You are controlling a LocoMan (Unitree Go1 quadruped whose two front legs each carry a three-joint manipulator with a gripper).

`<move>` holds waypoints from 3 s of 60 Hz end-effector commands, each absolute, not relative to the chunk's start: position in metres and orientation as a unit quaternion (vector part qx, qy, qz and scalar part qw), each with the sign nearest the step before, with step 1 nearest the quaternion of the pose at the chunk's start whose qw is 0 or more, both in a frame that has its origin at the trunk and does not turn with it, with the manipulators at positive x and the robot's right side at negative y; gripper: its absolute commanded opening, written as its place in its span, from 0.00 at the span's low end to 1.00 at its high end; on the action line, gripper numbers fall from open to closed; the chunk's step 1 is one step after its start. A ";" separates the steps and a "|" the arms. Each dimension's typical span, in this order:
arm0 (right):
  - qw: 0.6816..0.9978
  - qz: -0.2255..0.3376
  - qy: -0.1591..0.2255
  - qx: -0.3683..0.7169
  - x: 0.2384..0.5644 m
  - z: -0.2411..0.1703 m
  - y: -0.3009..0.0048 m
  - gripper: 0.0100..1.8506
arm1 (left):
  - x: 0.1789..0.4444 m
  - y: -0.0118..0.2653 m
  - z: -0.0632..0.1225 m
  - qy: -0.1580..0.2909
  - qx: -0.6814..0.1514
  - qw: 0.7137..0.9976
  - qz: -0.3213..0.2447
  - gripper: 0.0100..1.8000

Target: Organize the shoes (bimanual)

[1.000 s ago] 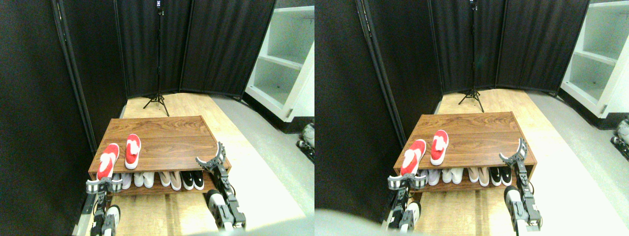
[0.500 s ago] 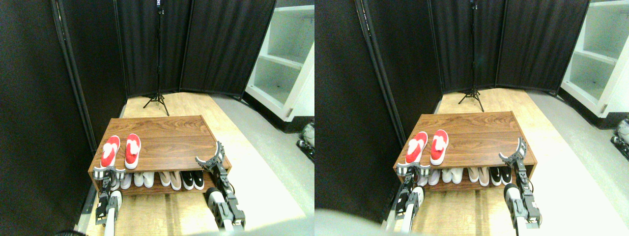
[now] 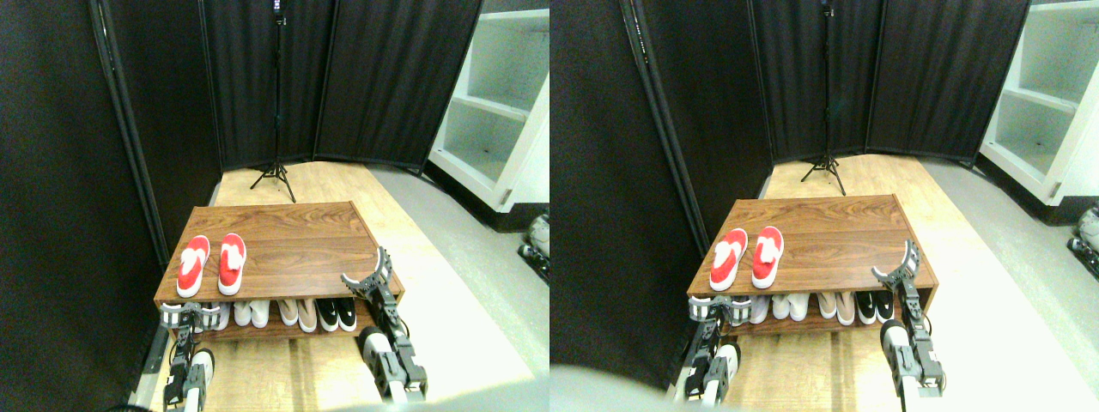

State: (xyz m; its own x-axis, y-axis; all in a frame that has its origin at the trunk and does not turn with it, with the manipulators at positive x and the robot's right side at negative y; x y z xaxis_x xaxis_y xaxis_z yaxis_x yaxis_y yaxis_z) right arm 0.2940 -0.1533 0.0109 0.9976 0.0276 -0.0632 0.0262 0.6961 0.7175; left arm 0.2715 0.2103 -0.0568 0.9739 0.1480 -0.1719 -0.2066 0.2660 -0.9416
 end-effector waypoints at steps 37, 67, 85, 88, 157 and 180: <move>0.918 0.014 0.017 0.397 0.295 0.019 -0.149 0.45 | 0.261 0.269 -0.014 -0.183 -0.500 0.841 0.097 0.00; 0.918 0.020 0.011 0.397 0.297 0.019 -0.149 0.46 | 0.275 0.293 -0.001 -0.194 -0.461 0.860 0.100 0.00; 0.919 0.022 0.007 0.394 0.297 0.019 -0.148 0.45 | 0.299 0.299 -0.010 -0.162 -0.432 0.878 0.126 0.00; 0.919 0.017 0.009 0.395 0.296 0.019 -0.149 0.45 | 0.306 0.301 -0.014 -0.157 -0.435 0.876 0.135 0.00; 0.914 0.028 -0.032 0.403 0.295 0.023 -0.147 0.45 | 0.343 0.282 -0.032 -0.060 -0.442 0.882 0.156 0.00; 0.914 0.035 -0.049 0.402 0.296 0.027 -0.147 0.45 | 0.348 0.266 -0.042 -0.031 -0.446 0.878 0.167 0.00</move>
State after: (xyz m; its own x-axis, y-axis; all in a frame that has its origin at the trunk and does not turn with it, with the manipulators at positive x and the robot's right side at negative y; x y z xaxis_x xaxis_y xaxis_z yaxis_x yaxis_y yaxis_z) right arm 0.2948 -0.1478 0.0219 0.9961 0.0300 0.0828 -0.0813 0.6748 0.7335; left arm 0.3426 0.2718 -0.0429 0.9309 0.3455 -0.1188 -0.2948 0.5179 -0.8030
